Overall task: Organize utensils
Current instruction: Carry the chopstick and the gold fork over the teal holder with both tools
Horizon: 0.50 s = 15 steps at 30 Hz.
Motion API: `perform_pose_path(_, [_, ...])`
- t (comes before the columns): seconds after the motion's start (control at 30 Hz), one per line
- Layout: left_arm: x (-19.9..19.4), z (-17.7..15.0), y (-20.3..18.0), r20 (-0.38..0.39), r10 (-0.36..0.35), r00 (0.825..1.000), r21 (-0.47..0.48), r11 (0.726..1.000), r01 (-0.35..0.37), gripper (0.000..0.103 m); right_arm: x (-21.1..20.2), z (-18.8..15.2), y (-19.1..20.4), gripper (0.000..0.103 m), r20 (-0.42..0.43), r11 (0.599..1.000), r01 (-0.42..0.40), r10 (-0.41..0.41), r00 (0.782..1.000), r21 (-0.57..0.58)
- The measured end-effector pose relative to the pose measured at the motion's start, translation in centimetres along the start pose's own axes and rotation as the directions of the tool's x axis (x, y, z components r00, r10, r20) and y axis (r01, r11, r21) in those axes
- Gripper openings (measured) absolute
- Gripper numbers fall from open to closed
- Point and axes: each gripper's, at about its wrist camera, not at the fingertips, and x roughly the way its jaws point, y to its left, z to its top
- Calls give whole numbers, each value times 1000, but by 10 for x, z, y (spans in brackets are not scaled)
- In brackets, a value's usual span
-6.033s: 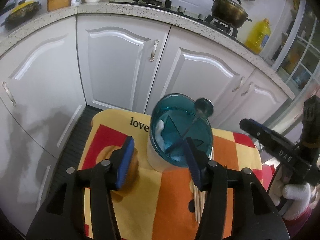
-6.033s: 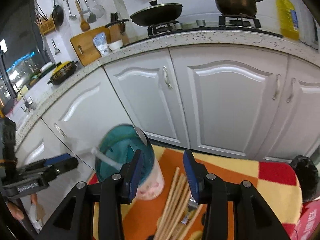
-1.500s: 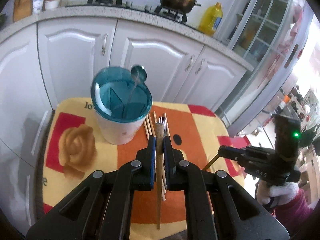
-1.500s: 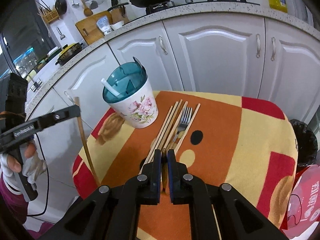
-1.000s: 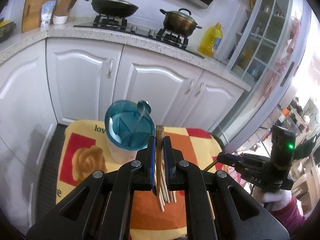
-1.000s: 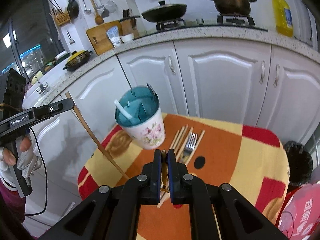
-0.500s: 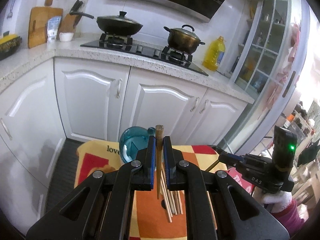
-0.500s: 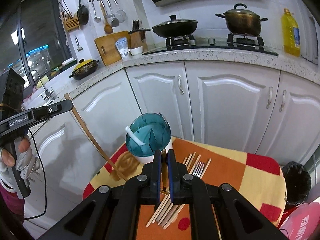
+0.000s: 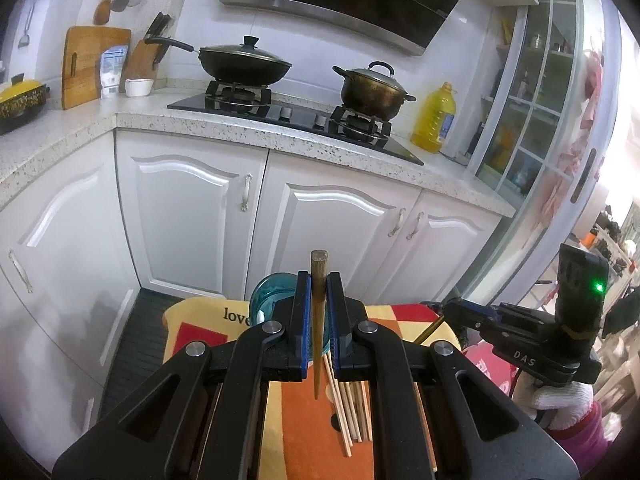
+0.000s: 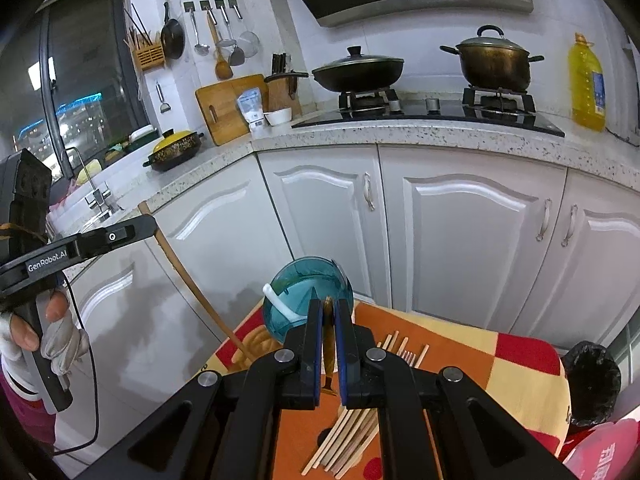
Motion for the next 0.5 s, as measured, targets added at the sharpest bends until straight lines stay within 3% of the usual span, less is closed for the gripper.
perform_pose_path(0.5, [6,48,5,84,66,994,15,998,-67,6,26,36,2,6,12,1000,-25,25,1000,-4])
